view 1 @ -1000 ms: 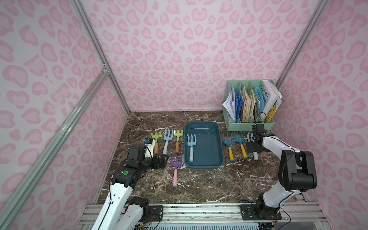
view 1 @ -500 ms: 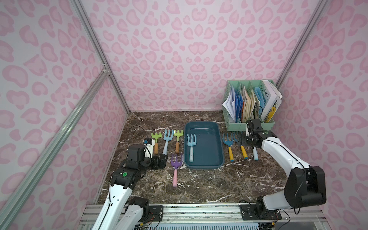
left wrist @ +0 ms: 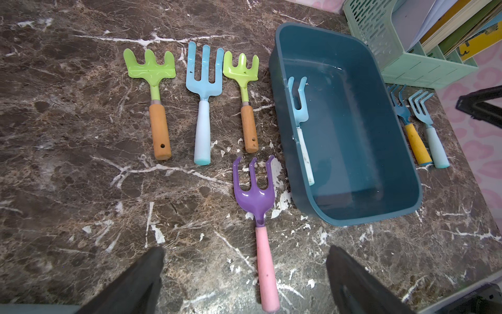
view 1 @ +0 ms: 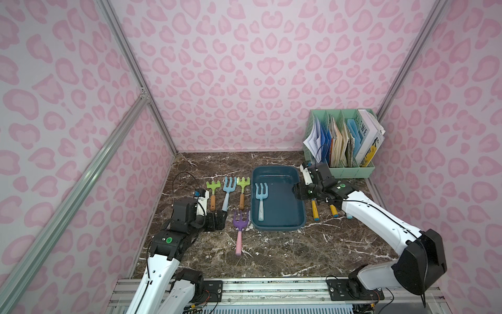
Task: Take the hand rake out of the storage box
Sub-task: Pick up the rake from the storage box.
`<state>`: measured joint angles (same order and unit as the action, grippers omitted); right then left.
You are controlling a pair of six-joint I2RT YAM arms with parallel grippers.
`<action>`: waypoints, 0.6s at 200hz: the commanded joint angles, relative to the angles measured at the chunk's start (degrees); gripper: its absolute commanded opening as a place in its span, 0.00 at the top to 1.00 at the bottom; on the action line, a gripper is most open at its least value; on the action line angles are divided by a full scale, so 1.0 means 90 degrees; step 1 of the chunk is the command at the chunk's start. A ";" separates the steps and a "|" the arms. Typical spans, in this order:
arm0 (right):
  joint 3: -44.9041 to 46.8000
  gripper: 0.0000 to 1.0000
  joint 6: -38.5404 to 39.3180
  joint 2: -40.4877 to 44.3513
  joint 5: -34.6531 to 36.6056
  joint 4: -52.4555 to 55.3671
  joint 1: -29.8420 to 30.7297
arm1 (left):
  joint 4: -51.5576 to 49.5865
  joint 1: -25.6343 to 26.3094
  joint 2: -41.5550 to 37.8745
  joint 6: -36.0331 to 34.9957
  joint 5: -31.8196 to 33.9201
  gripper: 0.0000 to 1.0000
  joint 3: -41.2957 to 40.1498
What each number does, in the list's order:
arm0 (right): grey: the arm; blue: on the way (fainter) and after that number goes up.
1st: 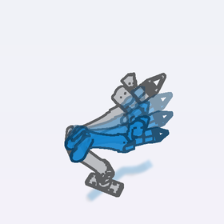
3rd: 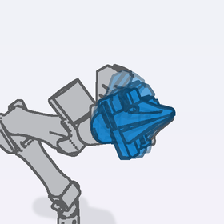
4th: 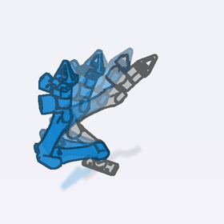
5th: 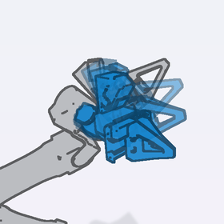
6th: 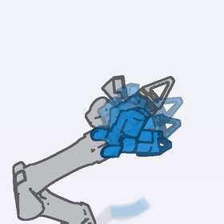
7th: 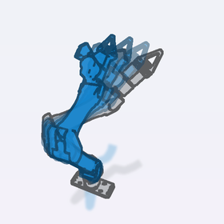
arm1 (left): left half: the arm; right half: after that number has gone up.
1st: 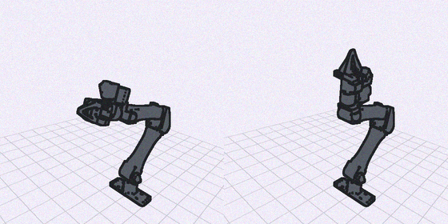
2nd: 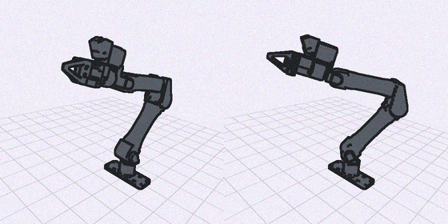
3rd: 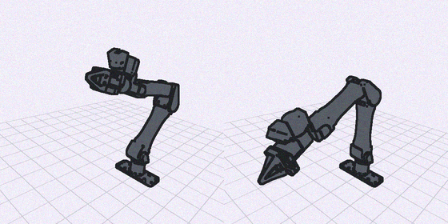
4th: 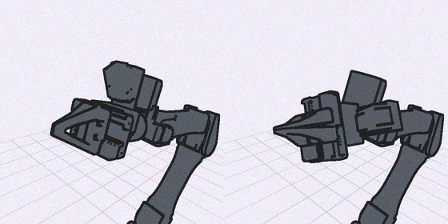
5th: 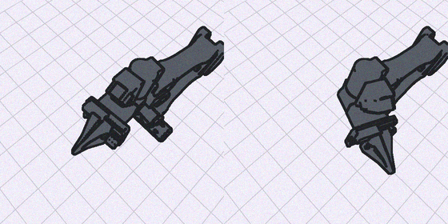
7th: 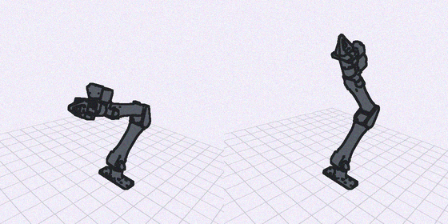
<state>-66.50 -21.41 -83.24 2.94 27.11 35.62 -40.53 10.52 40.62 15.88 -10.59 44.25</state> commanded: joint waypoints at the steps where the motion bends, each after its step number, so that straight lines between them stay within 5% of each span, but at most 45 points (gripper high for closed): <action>1: -0.0083 0.19 -0.0516 -0.0334 0.0640 -0.0428 0.0604 | -0.0008 0.0001 -0.0030 -0.0078 0.0092 0.03 0.0005; 63: -0.0917 0.17 -0.1135 -0.2076 0.1001 -0.0758 0.1637 | -0.0018 0.0010 -0.0007 -0.0079 0.0054 0.03 0.0005; 120: -0.1504 0.26 -0.1251 -0.3033 0.0837 -0.0893 0.1766 | -0.0038 0.0119 -0.0092 -0.0081 0.0141 0.03 -0.0004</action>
<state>-78.11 -31.42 -108.84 10.72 20.56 51.53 -40.60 11.31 40.07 15.90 -9.91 44.23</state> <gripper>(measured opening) 0.752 0.967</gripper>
